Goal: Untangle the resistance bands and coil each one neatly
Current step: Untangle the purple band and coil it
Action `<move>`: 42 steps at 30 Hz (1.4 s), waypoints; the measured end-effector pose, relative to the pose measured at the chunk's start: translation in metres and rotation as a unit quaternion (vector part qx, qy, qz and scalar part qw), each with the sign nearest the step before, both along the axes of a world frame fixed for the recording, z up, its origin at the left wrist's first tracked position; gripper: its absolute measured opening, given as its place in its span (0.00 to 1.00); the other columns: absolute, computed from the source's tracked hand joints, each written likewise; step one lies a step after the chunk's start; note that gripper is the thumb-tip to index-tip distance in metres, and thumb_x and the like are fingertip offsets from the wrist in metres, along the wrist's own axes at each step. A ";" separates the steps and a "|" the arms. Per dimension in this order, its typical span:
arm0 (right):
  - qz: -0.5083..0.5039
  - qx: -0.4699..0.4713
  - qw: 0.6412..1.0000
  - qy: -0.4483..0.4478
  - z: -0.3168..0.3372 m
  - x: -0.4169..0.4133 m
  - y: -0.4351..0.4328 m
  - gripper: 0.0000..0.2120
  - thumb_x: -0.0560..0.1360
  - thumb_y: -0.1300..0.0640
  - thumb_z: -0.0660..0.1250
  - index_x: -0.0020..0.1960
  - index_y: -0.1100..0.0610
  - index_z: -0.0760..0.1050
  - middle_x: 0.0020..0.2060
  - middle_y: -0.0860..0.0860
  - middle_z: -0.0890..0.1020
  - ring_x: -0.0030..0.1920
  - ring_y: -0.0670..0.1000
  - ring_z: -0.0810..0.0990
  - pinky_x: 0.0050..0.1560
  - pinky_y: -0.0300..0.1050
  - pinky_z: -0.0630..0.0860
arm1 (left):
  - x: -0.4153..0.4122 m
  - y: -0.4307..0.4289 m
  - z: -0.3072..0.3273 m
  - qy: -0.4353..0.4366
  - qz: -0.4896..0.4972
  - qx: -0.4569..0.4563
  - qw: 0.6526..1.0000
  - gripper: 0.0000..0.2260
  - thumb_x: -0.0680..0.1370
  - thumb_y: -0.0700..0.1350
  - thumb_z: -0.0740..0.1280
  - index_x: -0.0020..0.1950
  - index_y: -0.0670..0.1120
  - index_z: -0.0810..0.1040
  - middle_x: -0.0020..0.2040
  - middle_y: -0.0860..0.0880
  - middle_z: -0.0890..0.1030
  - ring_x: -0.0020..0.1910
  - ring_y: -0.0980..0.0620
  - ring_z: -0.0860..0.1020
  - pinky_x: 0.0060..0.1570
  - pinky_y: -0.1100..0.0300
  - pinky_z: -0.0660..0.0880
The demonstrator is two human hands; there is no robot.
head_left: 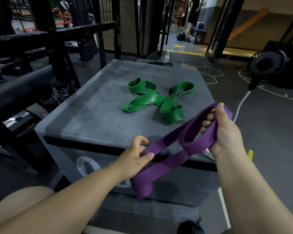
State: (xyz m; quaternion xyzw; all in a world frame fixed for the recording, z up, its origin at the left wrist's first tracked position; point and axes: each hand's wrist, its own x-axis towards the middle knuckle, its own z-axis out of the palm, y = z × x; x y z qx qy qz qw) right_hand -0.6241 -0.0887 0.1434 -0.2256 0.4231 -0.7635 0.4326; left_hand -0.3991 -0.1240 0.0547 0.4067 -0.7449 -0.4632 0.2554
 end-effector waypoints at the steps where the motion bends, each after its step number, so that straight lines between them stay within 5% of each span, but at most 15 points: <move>1: -0.017 0.001 1.000 -0.014 0.001 0.001 0.000 0.13 0.68 0.45 0.70 0.41 0.52 0.73 0.27 0.45 0.76 0.26 0.43 0.74 0.27 0.36 0.73 | 0.000 0.002 0.001 0.006 -0.017 0.015 1.000 0.15 0.79 0.43 0.65 0.58 0.50 0.60 0.42 0.53 0.78 0.36 0.65 0.75 0.40 0.71 0.70; 5: -0.081 0.000 0.993 -0.088 0.002 0.003 -0.003 0.14 0.77 0.46 0.67 0.41 0.56 0.72 0.26 0.48 0.76 0.28 0.48 0.78 0.35 0.41 0.78 | 0.000 0.005 -0.006 -0.010 -0.058 0.018 0.998 0.20 0.71 0.47 0.69 0.54 0.56 0.60 0.49 0.48 0.80 0.44 0.56 0.76 0.50 0.54 0.75; 8: -0.064 0.004 0.995 -0.070 -0.001 0.002 -0.004 0.12 0.79 0.49 0.64 0.44 0.57 0.71 0.28 0.48 0.78 0.32 0.50 0.81 0.39 0.45 0.79 | -0.001 0.008 -0.004 -0.012 -0.068 0.022 0.997 0.16 0.74 0.44 0.69 0.53 0.56 0.64 0.49 0.48 0.79 0.46 0.57 0.76 0.53 0.56 0.75; 12: 0.000 0.028 0.999 0.022 -0.005 0.004 -0.003 0.03 0.80 0.58 0.64 0.49 0.57 0.71 0.31 0.49 0.81 0.38 0.52 0.84 0.48 0.51 0.80 | -0.003 0.012 0.005 0.037 -0.061 0.018 0.997 0.12 0.78 0.38 0.67 0.53 0.52 0.67 0.47 0.51 0.80 0.43 0.65 0.76 0.47 0.68 0.73; 16: 0.036 0.047 0.989 0.133 -0.011 0.011 -0.004 0.05 0.78 0.63 0.65 0.51 0.55 0.70 0.35 0.48 0.85 0.40 0.52 0.85 0.49 0.55 0.80 | -0.002 0.012 0.011 0.094 -0.033 -0.002 0.995 0.11 0.73 0.49 0.67 0.51 0.53 0.67 0.41 0.47 0.78 0.40 0.55 0.74 0.45 0.56 0.73; 20: 0.041 0.062 0.971 0.227 -0.020 0.017 -0.002 0.13 0.70 0.52 0.74 0.50 0.49 0.73 0.44 0.51 0.86 0.49 0.56 0.85 0.57 0.61 0.78 | -0.004 0.012 0.017 0.117 -0.023 -0.003 0.993 0.10 0.72 0.52 0.66 0.48 0.54 0.66 0.38 0.50 0.74 0.38 0.38 0.75 0.43 0.46 0.73; 23: 0.011 0.074 0.946 0.314 -0.024 0.028 0.001 0.13 0.69 0.53 0.76 0.48 0.47 0.74 0.43 0.49 0.85 0.47 0.53 0.84 0.55 0.59 0.79 | -0.004 0.011 0.021 0.125 -0.015 0.001 0.992 0.08 0.73 0.50 0.65 0.47 0.53 0.66 0.36 0.53 0.76 0.34 0.47 0.79 0.41 0.48 0.74; 26: 0.010 0.056 0.925 0.375 -0.028 0.042 0.003 0.12 0.69 0.58 0.77 0.48 0.50 0.76 0.40 0.48 0.85 0.43 0.52 0.84 0.50 0.55 0.80 | -0.006 0.012 0.023 0.166 -0.006 0.099 0.981 0.09 0.77 0.43 0.67 0.50 0.51 0.67 0.38 0.48 0.78 0.36 0.49 0.79 0.44 0.50 0.76; 28: 0.031 0.035 0.923 0.381 -0.031 0.051 0.004 0.12 0.69 0.61 0.77 0.47 0.52 0.77 0.37 0.48 0.84 0.40 0.52 0.82 0.48 0.54 0.80 | -0.005 0.010 0.023 0.202 -0.007 0.195 0.960 0.15 0.73 0.39 0.71 0.52 0.47 0.68 0.45 0.45 0.77 0.44 0.49 0.78 0.50 0.52 0.75; 31: 0.077 0.028 0.939 0.333 -0.037 0.059 0.002 0.13 0.69 0.66 0.76 0.45 0.52 0.77 0.33 0.45 0.82 0.37 0.48 0.79 0.45 0.52 0.78 | -0.001 0.007 0.022 0.220 -0.050 0.278 0.934 0.26 0.60 0.35 0.70 0.55 0.46 0.66 0.51 0.42 0.75 0.46 0.47 0.75 0.44 0.54 0.73; 35: 0.145 0.027 0.963 0.227 -0.040 0.064 0.000 0.14 0.64 0.64 0.77 0.43 0.47 0.82 0.40 0.54 0.83 0.45 0.58 0.81 0.51 0.57 0.78 | 0.000 0.004 0.020 0.212 -0.006 0.230 0.950 0.18 0.66 0.31 0.65 0.51 0.45 0.65 0.47 0.42 0.78 0.46 0.45 0.74 0.47 0.50 0.71; 38: 0.169 0.034 0.962 0.210 -0.040 0.065 0.002 0.13 0.68 0.70 0.74 0.46 0.54 0.81 0.40 0.52 0.86 0.43 0.53 0.83 0.49 0.49 0.81 | 0.001 0.002 0.023 0.215 0.036 0.158 0.963 0.13 0.75 0.29 0.65 0.47 0.45 0.65 0.43 0.41 0.80 0.45 0.45 0.76 0.52 0.47 0.71; 42: 0.203 0.038 0.952 0.226 -0.040 0.063 0.006 0.11 0.66 0.64 0.75 0.47 0.55 0.80 0.43 0.53 0.86 0.43 0.50 0.84 0.47 0.46 0.82 | -0.001 0.006 0.027 0.244 0.072 0.124 0.959 0.12 0.69 0.41 0.69 0.47 0.47 0.67 0.37 0.44 0.79 0.39 0.47 0.75 0.43 0.52 0.72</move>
